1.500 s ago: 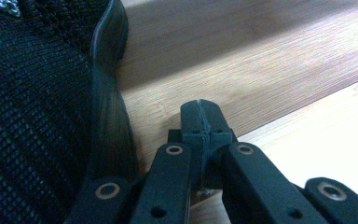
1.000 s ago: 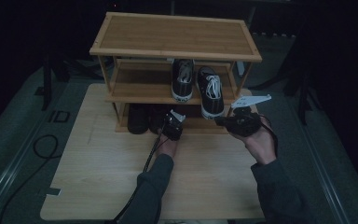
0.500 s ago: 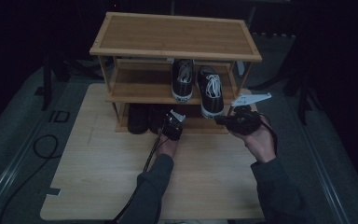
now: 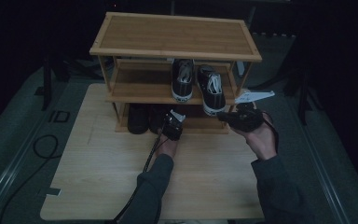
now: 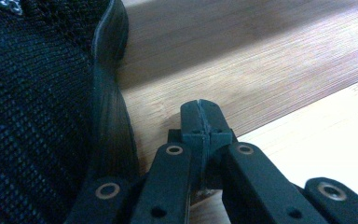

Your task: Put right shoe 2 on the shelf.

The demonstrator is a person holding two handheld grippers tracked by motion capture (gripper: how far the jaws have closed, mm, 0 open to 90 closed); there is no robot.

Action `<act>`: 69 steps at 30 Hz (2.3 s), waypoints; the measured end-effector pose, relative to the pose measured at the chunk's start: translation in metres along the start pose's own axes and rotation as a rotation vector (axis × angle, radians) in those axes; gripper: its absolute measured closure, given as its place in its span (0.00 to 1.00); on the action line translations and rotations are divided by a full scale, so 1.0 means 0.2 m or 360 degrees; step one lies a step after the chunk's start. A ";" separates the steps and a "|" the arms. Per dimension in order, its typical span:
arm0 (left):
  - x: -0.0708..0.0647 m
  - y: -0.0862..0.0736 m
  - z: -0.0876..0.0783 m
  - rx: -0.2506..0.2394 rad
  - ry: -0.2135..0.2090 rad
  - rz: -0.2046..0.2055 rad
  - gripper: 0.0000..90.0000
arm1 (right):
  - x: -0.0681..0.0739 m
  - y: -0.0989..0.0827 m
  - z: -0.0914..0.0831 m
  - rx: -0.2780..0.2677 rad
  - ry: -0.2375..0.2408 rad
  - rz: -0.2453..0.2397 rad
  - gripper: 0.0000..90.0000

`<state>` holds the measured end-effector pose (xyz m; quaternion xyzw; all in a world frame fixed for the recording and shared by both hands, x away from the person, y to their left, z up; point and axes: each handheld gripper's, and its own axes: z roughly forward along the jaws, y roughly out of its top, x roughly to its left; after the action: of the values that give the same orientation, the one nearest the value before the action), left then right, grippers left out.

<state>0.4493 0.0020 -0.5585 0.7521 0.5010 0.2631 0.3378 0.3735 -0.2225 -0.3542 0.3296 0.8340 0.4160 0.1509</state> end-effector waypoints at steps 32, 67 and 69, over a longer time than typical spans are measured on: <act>0.00 0.00 0.00 -0.0003 -0.0001 -0.0004 1.00 | -0.04 0.06 0.08 -0.0029 -0.0023 0.0029 1.00; 0.00 0.00 0.00 0.0000 -0.0005 -0.0006 1.00 | 0.02 0.12 0.17 -0.0017 -0.0002 0.0005 1.00; 0.00 0.00 0.00 -0.0001 -0.0004 -0.0007 1.00 | 0.03 0.13 0.18 -0.0014 -0.0014 -0.0006 1.00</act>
<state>0.4494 0.0025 -0.5586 0.7511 0.5022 0.2617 0.3393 0.3995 -0.1861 -0.3561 0.3293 0.8321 0.4179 0.1569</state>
